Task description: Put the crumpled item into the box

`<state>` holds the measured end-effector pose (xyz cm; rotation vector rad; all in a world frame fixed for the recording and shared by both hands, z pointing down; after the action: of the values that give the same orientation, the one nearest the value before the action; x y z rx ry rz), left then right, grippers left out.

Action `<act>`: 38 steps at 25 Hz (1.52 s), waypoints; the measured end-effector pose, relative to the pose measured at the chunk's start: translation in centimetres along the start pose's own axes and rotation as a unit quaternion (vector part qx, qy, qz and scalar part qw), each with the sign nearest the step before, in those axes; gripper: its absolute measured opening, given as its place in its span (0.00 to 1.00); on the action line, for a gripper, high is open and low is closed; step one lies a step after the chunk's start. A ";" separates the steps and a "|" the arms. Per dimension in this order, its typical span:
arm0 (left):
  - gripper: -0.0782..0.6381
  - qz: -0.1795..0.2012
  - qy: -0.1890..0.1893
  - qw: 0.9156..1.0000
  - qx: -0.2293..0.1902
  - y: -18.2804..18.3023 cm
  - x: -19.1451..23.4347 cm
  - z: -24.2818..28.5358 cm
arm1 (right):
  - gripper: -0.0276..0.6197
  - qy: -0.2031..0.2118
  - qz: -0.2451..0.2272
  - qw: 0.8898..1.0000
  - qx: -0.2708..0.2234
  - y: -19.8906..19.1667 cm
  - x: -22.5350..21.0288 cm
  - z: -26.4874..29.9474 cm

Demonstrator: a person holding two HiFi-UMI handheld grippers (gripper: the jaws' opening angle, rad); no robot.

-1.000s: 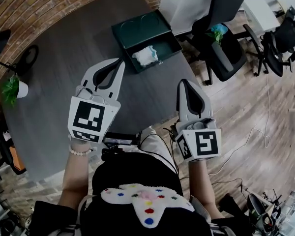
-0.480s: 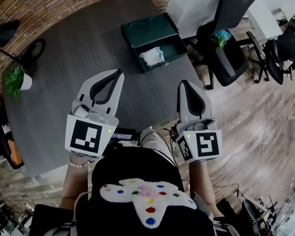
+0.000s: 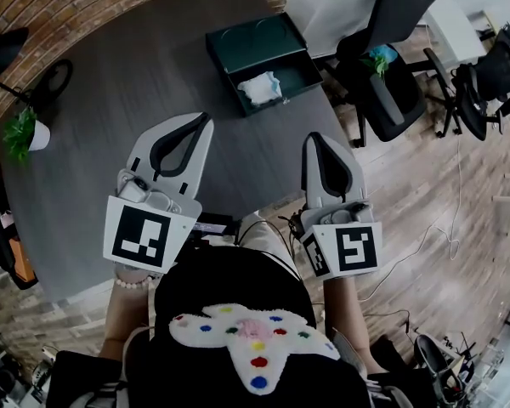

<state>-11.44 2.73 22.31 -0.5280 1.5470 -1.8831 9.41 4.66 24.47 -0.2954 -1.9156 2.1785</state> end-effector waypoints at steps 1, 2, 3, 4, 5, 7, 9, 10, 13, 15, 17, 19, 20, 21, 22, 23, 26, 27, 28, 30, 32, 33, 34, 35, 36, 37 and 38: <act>0.12 0.000 -0.002 1.000 0.000 0.0 0.0 0.0 | 0.06 -0.001 -0.001 1.000 0.000 0.0 0.0 0.0; 0.12 0.000 -0.003 1.000 0.000 -0.1 0.0 0.0 | 0.06 -0.001 -0.002 1.000 0.000 0.0 0.1 -0.1; 0.12 -0.001 -0.004 1.000 0.000 -0.1 -0.1 0.1 | 0.06 -0.001 -0.003 1.000 0.000 0.0 0.1 -0.1; 0.12 -0.002 -0.005 1.000 0.000 -0.1 -0.1 0.1 | 0.06 -0.001 -0.003 1.000 0.000 -0.1 0.2 -0.1; 0.12 -0.002 -0.006 1.000 0.000 -0.2 -0.1 0.1 | 0.06 -0.001 -0.003 1.000 0.000 -0.1 0.2 -0.2; 0.12 -0.002 -0.009 1.000 0.001 -0.2 -0.2 0.1 | 0.06 -0.001 -0.004 1.000 0.000 -0.1 0.3 -0.2; 0.12 0.000 -0.012 1.000 0.002 -0.3 -0.2 0.1 | 0.06 -0.001 -0.006 1.000 0.000 0.0 0.3 -0.2; 0.12 0.001 -0.013 1.000 0.002 -0.3 -0.2 0.2 | 0.06 -0.002 -0.007 1.000 0.000 0.0 0.3 -0.2; 0.12 0.000 -0.015 1.000 0.001 -0.4 -0.3 0.2 | 0.06 -0.002 -0.010 1.000 0.000 -0.1 0.4 -0.2; 0.12 0.000 -0.016 1.000 0.002 -0.5 -0.3 0.2 | 0.06 -0.001 -0.012 1.000 0.001 0.0 0.5 -0.3; 0.12 0.000 -0.018 1.000 0.002 -0.4 -0.3 0.3 | 0.06 -0.002 -0.013 1.000 0.001 0.1 0.5 -0.3; 0.12 0.000 -0.020 1.000 0.004 -0.5 -0.3 0.3 | 0.06 -0.004 -0.014 1.000 0.000 0.1 0.5 -0.3; 0.12 0.001 -0.021 1.000 0.005 -0.6 -0.3 0.3 | 0.06 -0.005 -0.014 1.000 0.000 0.1 0.6 -0.3; 0.12 0.001 -0.021 1.000 0.006 -0.6 -0.3 0.3 | 0.06 -0.006 -0.014 1.000 0.000 0.1 0.6 -0.3; 0.12 0.002 -0.021 1.000 0.007 -0.6 -0.2 0.3 | 0.06 -0.006 -0.014 1.000 0.000 0.1 0.6 -0.3; 0.12 0.002 -0.021 1.000 0.007 -0.6 -0.2 0.2 | 0.06 -0.006 -0.013 1.000 0.000 0.1 0.6 -0.3; 0.12 0.004 -0.022 1.000 0.008 -0.6 -0.3 0.3 | 0.06 -0.006 -0.014 1.000 0.001 0.1 0.6 -0.3; 0.12 0.004 -0.023 1.000 0.007 -0.6 -0.3 0.3 | 0.06 -0.005 -0.014 1.000 0.002 0.1 0.6 -0.4; 0.12 0.003 -0.023 1.000 0.007 -0.7 -0.3 0.4 | 0.06 -0.005 -0.014 1.000 0.002 0.1 0.6 -0.4; 0.12 0.002 -0.024 1.000 0.008 -0.7 -0.4 0.4 | 0.06 -0.005 -0.013 1.000 0.004 0.0 0.6 -0.3; 0.12 0.003 -0.025 1.000 0.010 -0.8 -0.4 0.4 | 0.06 -0.005 -0.013 1.000 0.005 0.0 0.6 -0.3; 0.12 0.004 -0.025 1.000 0.010 -0.8 -0.4 0.5 | 0.06 -0.004 -0.014 1.000 0.005 0.0 0.6 -0.3; 0.12 0.004 -0.026 1.000 0.010 -0.8 -0.4 0.5 | 0.06 -0.004 -0.014 1.000 0.005 0.0 0.6 -0.3; 0.12 0.004 -0.026 1.000 0.011 -0.8 -0.4 0.5 | 0.06 -0.004 -0.014 1.000 0.005 0.0 0.6 -0.3; 0.12 0.003 -0.026 1.000 0.011 -0.8 -0.4 0.5 | 0.06 -0.003 -0.015 1.000 0.006 -0.1 0.7 -0.3; 0.12 0.002 -0.025 1.000 0.011 -0.8 -0.4 0.5 | 0.06 -0.003 -0.015 1.000 0.007 -0.1 0.7 -0.2; 0.12 0.001 -0.024 1.000 0.011 -0.8 -0.3 0.5 | 0.06 -0.003 -0.015 1.000 0.007 -0.1 0.7 -0.2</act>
<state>-11.06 2.68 23.23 -0.5585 1.4941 -1.8698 8.83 5.10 24.50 -0.2557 -1.8943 2.1761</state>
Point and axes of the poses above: the fingertips, and each gripper's own axes: z forward along the fingers, x to its left, y out of its top, the point moved 7 cm from there along -z, backward along the fingers, and after that the axes turned 7 degrees about -y, right-handed, at the moved point
